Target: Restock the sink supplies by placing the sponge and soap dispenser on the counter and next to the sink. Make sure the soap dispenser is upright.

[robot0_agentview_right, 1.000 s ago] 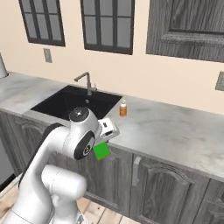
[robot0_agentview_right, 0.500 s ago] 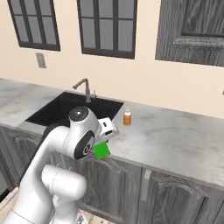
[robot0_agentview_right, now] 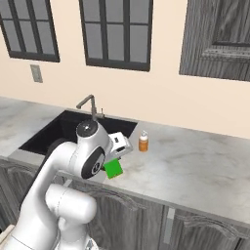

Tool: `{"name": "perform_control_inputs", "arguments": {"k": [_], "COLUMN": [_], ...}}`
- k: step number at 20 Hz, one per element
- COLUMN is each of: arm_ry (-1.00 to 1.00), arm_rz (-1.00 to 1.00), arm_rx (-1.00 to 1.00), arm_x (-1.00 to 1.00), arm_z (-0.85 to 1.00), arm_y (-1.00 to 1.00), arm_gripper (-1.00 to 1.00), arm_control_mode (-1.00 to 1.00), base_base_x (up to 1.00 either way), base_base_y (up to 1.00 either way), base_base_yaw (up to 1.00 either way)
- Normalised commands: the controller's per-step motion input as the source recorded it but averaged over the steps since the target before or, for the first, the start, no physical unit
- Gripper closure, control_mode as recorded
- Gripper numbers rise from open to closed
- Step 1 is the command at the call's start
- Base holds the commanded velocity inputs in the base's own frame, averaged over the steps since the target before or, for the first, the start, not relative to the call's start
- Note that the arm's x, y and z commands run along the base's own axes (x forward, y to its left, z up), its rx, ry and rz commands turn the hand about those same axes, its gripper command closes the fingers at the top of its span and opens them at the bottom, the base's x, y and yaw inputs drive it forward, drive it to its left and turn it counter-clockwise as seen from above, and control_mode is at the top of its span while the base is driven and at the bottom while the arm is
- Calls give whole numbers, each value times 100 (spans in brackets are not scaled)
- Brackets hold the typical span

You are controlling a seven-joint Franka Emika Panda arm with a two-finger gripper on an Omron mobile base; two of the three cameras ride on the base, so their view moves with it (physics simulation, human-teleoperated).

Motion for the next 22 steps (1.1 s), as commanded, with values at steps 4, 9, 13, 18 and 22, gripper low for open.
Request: {"name": "perform_control_inputs", "arguments": {"k": [4,9,13,18,22], "arm_ry": [5,7,17,15,2], "arm_rz": [-4,-5,-9,-3,0], "arm_rx": [0,-5,-10,-1,0], "arm_x": [52,82,88,62,37], "arm_z": [-2,-23,-29,-42,-30], "arm_y": [7,14,32,-2,-30], "arm_gripper": [100,100,100,100,100], "arm_control_mode": [-100,-100,-100,-100,-100], "base_base_x": [0,0,0,0,0], "base_base_y": [0,0,0,0,0], "base_base_yaw": [0,0,0,0,0]}}
